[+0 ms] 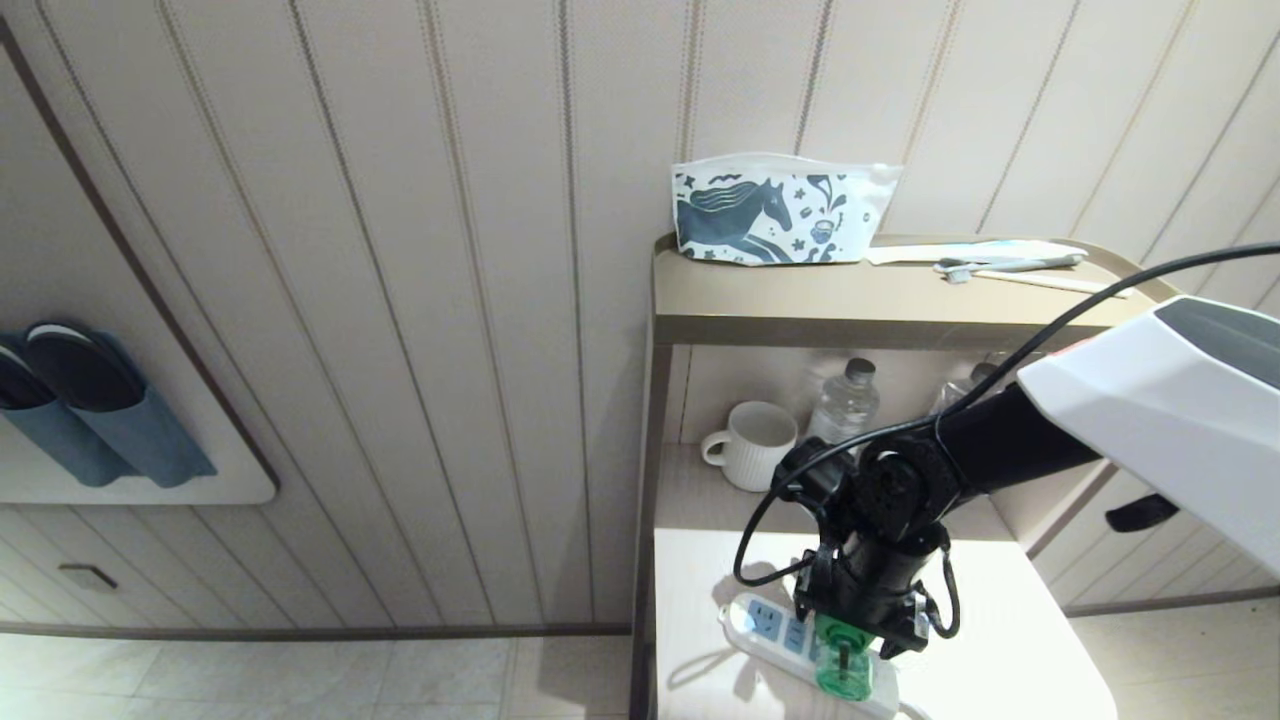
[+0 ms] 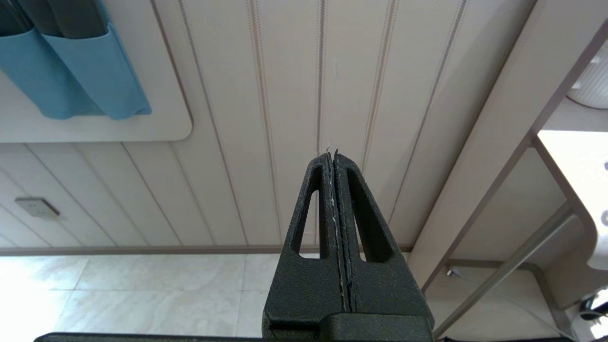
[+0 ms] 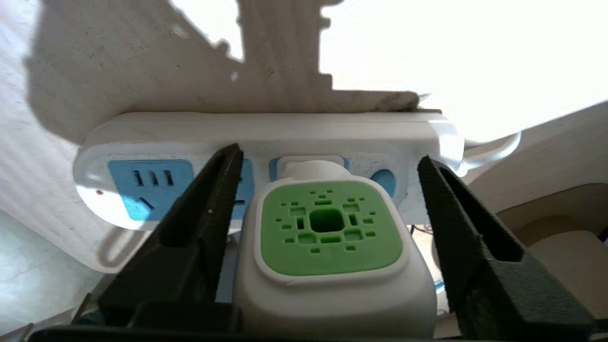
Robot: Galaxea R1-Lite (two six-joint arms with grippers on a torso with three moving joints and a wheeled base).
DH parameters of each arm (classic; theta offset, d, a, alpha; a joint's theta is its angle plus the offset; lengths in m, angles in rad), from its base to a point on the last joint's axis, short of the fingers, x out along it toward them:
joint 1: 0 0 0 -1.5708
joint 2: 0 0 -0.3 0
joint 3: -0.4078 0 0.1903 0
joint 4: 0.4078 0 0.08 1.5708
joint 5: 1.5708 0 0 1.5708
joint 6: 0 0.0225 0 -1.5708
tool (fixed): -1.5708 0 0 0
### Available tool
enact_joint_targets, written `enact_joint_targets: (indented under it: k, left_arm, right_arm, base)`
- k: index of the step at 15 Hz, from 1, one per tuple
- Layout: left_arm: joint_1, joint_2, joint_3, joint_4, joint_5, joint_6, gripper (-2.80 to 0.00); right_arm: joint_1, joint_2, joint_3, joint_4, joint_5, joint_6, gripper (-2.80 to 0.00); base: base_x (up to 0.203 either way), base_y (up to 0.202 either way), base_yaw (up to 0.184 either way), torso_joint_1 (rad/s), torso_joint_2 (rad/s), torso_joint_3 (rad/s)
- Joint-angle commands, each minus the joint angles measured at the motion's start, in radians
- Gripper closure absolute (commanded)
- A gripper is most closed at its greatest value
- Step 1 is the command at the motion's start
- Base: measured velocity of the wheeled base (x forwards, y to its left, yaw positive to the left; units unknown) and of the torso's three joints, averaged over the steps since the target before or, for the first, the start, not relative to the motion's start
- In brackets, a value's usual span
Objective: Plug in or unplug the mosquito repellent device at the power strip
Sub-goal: Insert the plug into the socket
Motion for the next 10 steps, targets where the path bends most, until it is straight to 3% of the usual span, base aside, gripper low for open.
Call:
enact_joint_targets:
  k: [1,10]
  left_arm:
    - [0.001,0.000,0.000,0.000,0.000,0.000,0.00]
    - [0.001,0.000,0.000,0.000,0.000,0.000,0.00]
  right_arm:
    - [0.002,-0.037,-0.003,0.004,0.002,0.004,-2.80]
    - [0.011,-0.137,0.000,0.003,0.000,-0.014,-2.80]
  base:
    - [0.000,0.000,0.000,0.000,0.00,0.000]
    - [0.000,0.000,0.000,0.000,0.00,0.000]
